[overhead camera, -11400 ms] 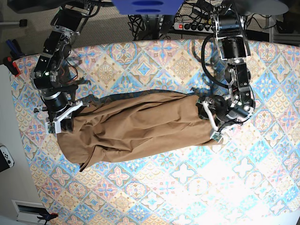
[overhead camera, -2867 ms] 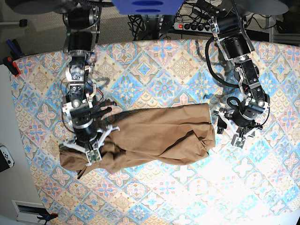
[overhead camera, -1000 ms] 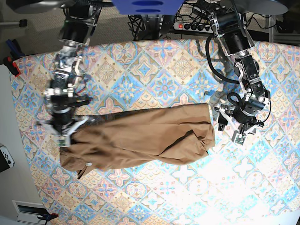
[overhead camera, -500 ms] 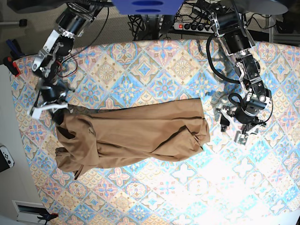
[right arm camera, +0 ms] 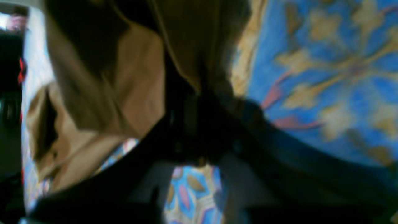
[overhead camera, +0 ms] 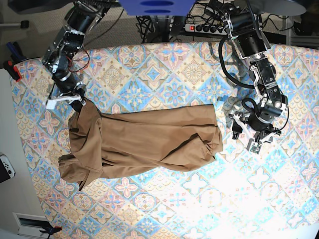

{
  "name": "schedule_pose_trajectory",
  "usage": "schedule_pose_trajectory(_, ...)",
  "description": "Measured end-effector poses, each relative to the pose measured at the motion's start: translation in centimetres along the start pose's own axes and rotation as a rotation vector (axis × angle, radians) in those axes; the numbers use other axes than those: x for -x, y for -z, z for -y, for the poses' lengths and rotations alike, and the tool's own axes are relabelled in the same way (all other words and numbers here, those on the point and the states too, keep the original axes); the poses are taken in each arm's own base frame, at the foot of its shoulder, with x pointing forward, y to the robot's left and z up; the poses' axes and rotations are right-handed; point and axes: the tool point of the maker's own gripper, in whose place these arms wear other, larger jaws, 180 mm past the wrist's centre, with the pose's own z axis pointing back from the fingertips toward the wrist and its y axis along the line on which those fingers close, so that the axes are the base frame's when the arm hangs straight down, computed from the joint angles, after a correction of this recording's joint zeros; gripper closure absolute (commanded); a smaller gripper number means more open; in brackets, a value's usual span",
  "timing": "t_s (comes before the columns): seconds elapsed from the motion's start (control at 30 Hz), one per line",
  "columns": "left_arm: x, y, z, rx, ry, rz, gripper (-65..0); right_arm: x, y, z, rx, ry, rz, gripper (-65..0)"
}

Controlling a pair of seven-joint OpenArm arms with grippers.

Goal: Layout the t-shirt on the table in an organized manner, then fold the t-shirt properly
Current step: 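Release the fabric with the right gripper and lift it clear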

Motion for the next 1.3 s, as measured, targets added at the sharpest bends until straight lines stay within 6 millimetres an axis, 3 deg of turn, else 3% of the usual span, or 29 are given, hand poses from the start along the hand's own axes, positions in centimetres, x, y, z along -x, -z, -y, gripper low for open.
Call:
schedule_pose_trajectory(0.17,0.0,0.0,0.0,0.000,0.000,0.000,-38.7,-2.3,-0.5,1.2,0.034,-0.089,0.000,-19.3)
schedule_pose_trajectory(0.4,-0.1,0.0,0.1,0.004,0.001,0.002,-38.7,-3.2,-0.5,1.2,0.033,-0.143,-0.013,-19.8)
schedule_pose_trajectory(0.53,0.0,0.0,0.0,0.000,0.001,0.000,-38.7,-5.5,-1.1,2.0,0.055,-0.187,0.018,-20.9)
schedule_pose_trajectory(0.73,0.0,0.0,0.0,0.000,0.001,0.000,-38.7,-6.8,-1.6,2.7,0.072,-0.221,0.021,-38.0)
schedule_pose_trajectory(0.87,0.6,0.0,0.2,0.004,0.000,-0.012,-38.7,-8.1,-2.0,2.7,0.060,-0.283,0.029,-38.6)
schedule_pose_trajectory(1.0,0.6,0.0,0.2,0.004,0.000,-0.012,-38.7,-7.3,-1.8,2.1,0.028,-0.302,0.008,-38.6)
schedule_pose_trajectory(1.2,0.6,-0.1,0.2,0.004,-0.001,-0.012,-38.7,-7.6,-1.8,2.0,0.029,-0.307,0.011,-38.6)
schedule_pose_trajectory(1.3,0.7,-0.1,0.2,0.003,-0.001,-0.013,-38.7,-8.1,-0.4,-0.4,-0.017,-0.338,0.015,-38.6)
